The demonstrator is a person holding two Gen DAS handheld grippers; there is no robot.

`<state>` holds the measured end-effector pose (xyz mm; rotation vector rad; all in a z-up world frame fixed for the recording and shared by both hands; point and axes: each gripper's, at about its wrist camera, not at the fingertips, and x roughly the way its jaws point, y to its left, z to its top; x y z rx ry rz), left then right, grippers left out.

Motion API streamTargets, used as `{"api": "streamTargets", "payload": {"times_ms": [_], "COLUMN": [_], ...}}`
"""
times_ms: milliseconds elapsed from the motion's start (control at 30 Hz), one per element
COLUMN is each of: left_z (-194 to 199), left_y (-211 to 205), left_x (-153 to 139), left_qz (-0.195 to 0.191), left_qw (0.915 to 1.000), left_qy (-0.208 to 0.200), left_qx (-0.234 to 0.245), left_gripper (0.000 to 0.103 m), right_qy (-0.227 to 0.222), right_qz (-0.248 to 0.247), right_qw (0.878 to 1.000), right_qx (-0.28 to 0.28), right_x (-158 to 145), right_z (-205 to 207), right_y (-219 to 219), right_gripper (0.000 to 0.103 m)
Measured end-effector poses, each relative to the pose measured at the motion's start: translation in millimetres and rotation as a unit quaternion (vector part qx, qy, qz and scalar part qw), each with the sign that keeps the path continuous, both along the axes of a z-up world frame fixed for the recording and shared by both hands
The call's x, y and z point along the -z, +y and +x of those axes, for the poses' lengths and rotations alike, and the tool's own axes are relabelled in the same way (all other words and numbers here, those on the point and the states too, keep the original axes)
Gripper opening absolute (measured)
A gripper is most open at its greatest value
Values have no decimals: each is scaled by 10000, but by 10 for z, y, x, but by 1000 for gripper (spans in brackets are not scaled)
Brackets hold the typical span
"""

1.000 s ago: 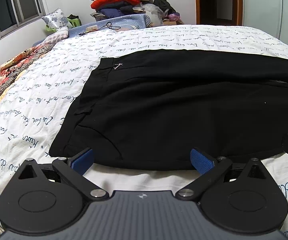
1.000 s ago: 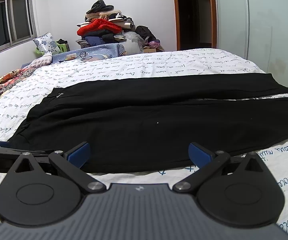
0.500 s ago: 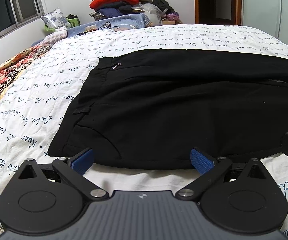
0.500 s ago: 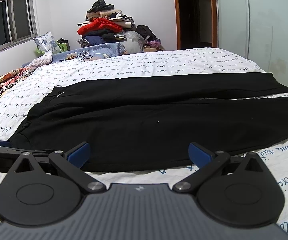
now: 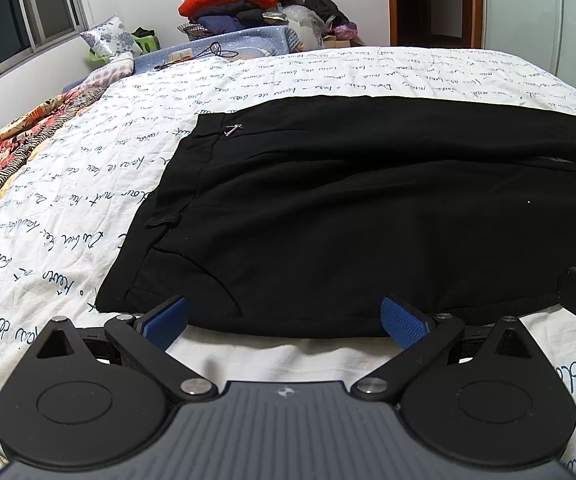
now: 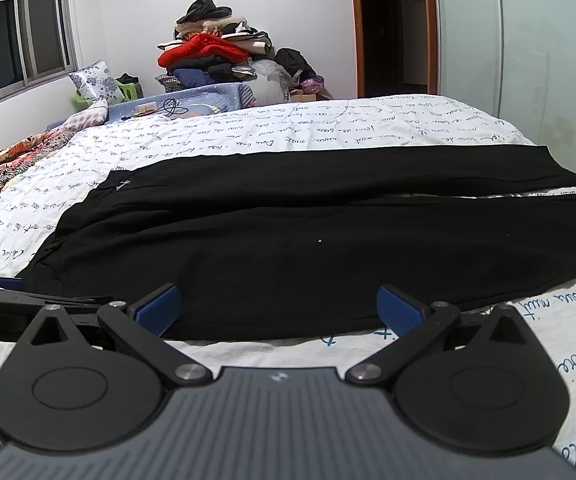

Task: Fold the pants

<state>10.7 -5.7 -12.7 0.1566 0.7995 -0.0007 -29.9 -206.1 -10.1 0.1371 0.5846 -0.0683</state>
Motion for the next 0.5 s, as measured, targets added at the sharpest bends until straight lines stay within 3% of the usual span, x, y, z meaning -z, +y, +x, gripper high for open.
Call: {"api": "streamTargets", "payload": {"times_ms": [500], "left_z": [9], "left_y": [-1], "left_x": [28], "left_qz": [64], "left_qw": [10000], "left_qy": [-8], "left_qx": [-8], "left_gripper": [103], "right_qy": [-11], "right_qz": [20], "right_qw": [10000], "right_qx": [-12], "right_x": [11], "right_z": [7], "right_y": [5], "right_gripper": [103]}}
